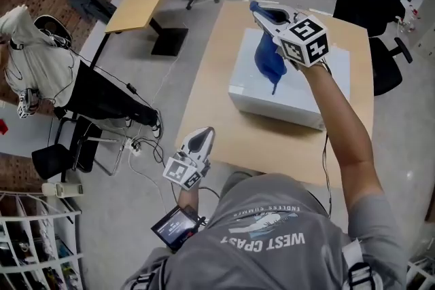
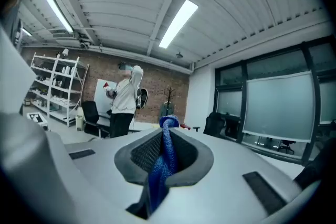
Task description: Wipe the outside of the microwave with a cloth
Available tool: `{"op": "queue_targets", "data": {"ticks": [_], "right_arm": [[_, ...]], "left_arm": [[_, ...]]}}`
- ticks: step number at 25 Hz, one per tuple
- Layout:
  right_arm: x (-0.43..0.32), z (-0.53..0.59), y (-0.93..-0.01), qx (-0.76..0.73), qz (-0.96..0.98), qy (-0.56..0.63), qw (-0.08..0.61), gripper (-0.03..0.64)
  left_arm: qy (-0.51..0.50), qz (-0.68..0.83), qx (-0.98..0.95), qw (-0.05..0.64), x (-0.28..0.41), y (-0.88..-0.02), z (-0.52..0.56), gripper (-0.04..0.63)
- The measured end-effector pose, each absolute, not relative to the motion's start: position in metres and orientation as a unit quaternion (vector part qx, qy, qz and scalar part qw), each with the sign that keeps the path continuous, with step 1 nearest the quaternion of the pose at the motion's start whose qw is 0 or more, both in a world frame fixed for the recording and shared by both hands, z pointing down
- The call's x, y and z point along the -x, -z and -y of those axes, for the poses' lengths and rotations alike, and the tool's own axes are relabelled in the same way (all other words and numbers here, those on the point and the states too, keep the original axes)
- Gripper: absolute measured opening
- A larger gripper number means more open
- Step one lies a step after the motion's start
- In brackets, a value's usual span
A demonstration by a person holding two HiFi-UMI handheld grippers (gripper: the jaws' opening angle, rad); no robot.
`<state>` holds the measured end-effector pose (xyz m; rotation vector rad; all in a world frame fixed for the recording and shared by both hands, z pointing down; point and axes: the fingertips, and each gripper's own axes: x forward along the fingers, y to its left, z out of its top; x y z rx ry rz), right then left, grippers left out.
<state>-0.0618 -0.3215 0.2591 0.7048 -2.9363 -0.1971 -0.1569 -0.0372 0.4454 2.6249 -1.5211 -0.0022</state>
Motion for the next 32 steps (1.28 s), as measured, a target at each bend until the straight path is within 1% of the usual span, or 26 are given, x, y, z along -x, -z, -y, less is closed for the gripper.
{"op": "queue_targets", "data": {"ticks": [2,5,6,7,8,10,13,16,18,19,23,26,29,32], "right_arm": [[0.082,0.337,-0.305,-0.213,0.968,0.065,0.119,0.034],[0.095,0.350,-0.390,-0.173,0.951,0.064,0.248,0.035],[0.096,0.347,-0.418,-0.158,0.942,0.060,0.290,0.059],[0.095,0.340,-0.444,-0.143,0.933,0.054,0.326,0.156],[0.093,0.332,-0.465,-0.130,0.925,0.049,0.354,0.216],[0.088,0.319,-0.489,-0.105,0.913,0.053,0.391,0.241],[0.085,0.318,-0.505,-0.089,0.900,0.060,0.423,0.268],[0.093,0.318,-0.516,-0.096,0.903,0.025,0.418,0.264],[0.102,0.319,-0.518,-0.092,0.909,0.006,0.406,0.101],[0.109,0.322,-0.518,-0.091,0.912,0.003,0.400,0.091],[0.157,0.332,-0.510,-0.084,0.914,0.027,0.396,0.083],[0.178,0.334,-0.511,-0.079,0.905,0.049,0.415,0.081],[0.162,0.334,-0.513,-0.094,0.897,0.054,0.428,0.078],[0.124,0.335,-0.514,-0.122,0.896,0.040,0.425,0.077]], "left_arm": [[-0.005,0.508,-0.859,0.061,0.165,-0.449,0.045,0.023],[-0.006,0.508,-0.859,0.066,0.174,-0.456,0.062,0.023],[-0.008,0.504,-0.861,0.069,0.177,-0.460,0.066,0.023],[-0.010,0.500,-0.863,0.072,0.179,-0.465,0.068,0.023],[-0.012,0.495,-0.866,0.075,0.181,-0.469,0.071,0.023],[-0.013,0.486,-0.871,0.078,0.182,-0.471,0.082,0.023],[-0.013,0.468,-0.880,0.076,0.180,-0.464,0.103,0.023],[-0.013,0.459,-0.885,0.082,0.187,-0.466,0.110,0.023],[-0.009,0.458,-0.885,0.086,0.192,-0.468,0.115,0.023],[-0.007,0.458,-0.885,0.087,0.195,-0.467,0.118,0.023],[-0.006,0.457,-0.885,0.094,0.214,-0.463,0.127,0.023],[-0.005,0.455,-0.885,0.097,0.222,-0.466,0.131,0.023],[-0.004,0.447,-0.889,0.100,0.223,-0.471,0.138,0.023],[-0.004,0.432,-0.896,0.103,0.214,-0.475,0.146,0.023]]}}
